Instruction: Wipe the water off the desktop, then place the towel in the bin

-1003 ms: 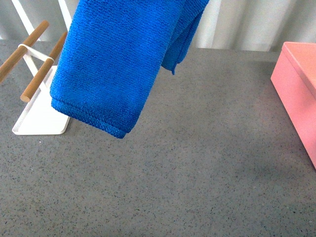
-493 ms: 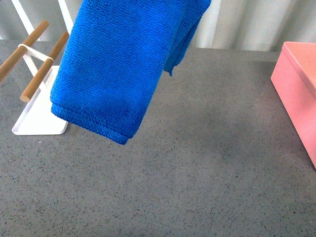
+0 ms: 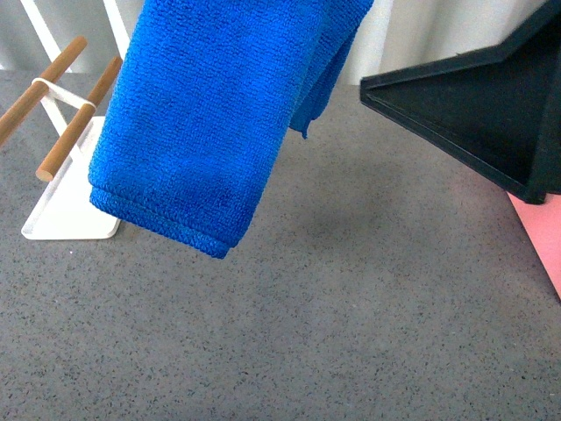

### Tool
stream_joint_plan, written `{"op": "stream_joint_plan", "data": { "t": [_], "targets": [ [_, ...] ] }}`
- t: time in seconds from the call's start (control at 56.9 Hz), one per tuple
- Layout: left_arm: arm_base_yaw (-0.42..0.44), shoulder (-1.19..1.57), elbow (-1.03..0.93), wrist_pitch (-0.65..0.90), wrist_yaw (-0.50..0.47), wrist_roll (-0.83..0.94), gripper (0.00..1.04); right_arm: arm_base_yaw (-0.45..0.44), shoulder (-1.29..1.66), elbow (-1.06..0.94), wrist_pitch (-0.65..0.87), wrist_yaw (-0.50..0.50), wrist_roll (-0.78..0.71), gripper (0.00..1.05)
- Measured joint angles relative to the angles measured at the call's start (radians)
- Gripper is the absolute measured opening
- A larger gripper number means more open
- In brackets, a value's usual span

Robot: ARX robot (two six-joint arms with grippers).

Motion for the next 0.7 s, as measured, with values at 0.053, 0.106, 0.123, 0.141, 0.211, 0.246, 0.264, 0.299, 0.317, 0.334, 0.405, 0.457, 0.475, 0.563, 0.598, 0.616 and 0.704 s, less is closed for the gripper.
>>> {"op": "stream_joint_plan", "data": {
  "t": [0.053, 0.106, 0.123, 0.141, 0.211, 0.246, 0.264, 0.299, 0.317, 0.334, 0.405, 0.457, 0.475, 0.563, 0.598, 0.616, 0.704],
  "targets": [
    [0.0, 0.0, 0.0, 0.0, 0.0, 0.0, 0.05, 0.011, 0.016, 0.009, 0.021, -0.012, 0.013, 0.98],
    [0.0, 0.0, 0.0, 0.0, 0.0, 0.0, 0.05, 0.026, 0.041, 0.023, 0.055, -0.027, 0.035, 0.98],
    [0.0, 0.0, 0.0, 0.0, 0.0, 0.0, 0.05, 0.032, 0.054, 0.031, 0.069, -0.028, 0.051, 0.98],
    [0.0, 0.0, 0.0, 0.0, 0.0, 0.0, 0.05, 0.037, 0.063, 0.038, 0.077, -0.029, 0.06, 0.98],
    [0.0, 0.0, 0.0, 0.0, 0.0, 0.0, 0.05, 0.049, 0.092, 0.06, 0.107, -0.036, 0.085, 0.98],
    [0.0, 0.0, 0.0, 0.0, 0.0, 0.0, 0.05, 0.055, 0.106, 0.071, 0.12, -0.041, 0.097, 0.98],
    [0.0, 0.0, 0.0, 0.0, 0.0, 0.0, 0.05, 0.06, 0.116, 0.078, 0.134, -0.043, 0.107, 0.98],
    [0.0, 0.0, 0.0, 0.0, 0.0, 0.0, 0.05, 0.066, 0.13, 0.09, 0.147, -0.041, 0.116, 0.98],
    [0.0, 0.0, 0.0, 0.0, 0.0, 0.0, 0.05, 0.068, 0.135, 0.096, 0.15, -0.038, 0.119, 0.98],
    [0.0, 0.0, 0.0, 0.0, 0.0, 0.0, 0.05, 0.072, 0.144, 0.105, 0.152, -0.034, 0.13, 0.98],
    [0.0, 0.0, 0.0, 0.0, 0.0, 0.0, 0.05, 0.089, 0.183, 0.149, 0.164, -0.023, 0.162, 0.98],
    [0.0, 0.0, 0.0, 0.0, 0.0, 0.0, 0.05, 0.099, 0.205, 0.171, 0.175, -0.019, 0.179, 0.98],
    [0.0, 0.0, 0.0, 0.0, 0.0, 0.0, 0.05, 0.103, 0.212, 0.179, 0.179, -0.019, 0.184, 0.98],
    [0.0, 0.0, 0.0, 0.0, 0.0, 0.0, 0.05, 0.118, 0.241, 0.204, 0.192, -0.019, 0.201, 0.98],
    [0.0, 0.0, 0.0, 0.0, 0.0, 0.0, 0.05, 0.124, 0.253, 0.216, 0.197, -0.019, 0.211, 0.98],
    [0.0, 0.0, 0.0, 0.0, 0.0, 0.0, 0.05, 0.126, 0.257, 0.22, 0.197, -0.018, 0.212, 0.98],
    [0.0, 0.0, 0.0, 0.0, 0.0, 0.0, 0.05, 0.15, 0.292, 0.264, 0.192, 0.004, 0.23, 0.98]
  ]
}}
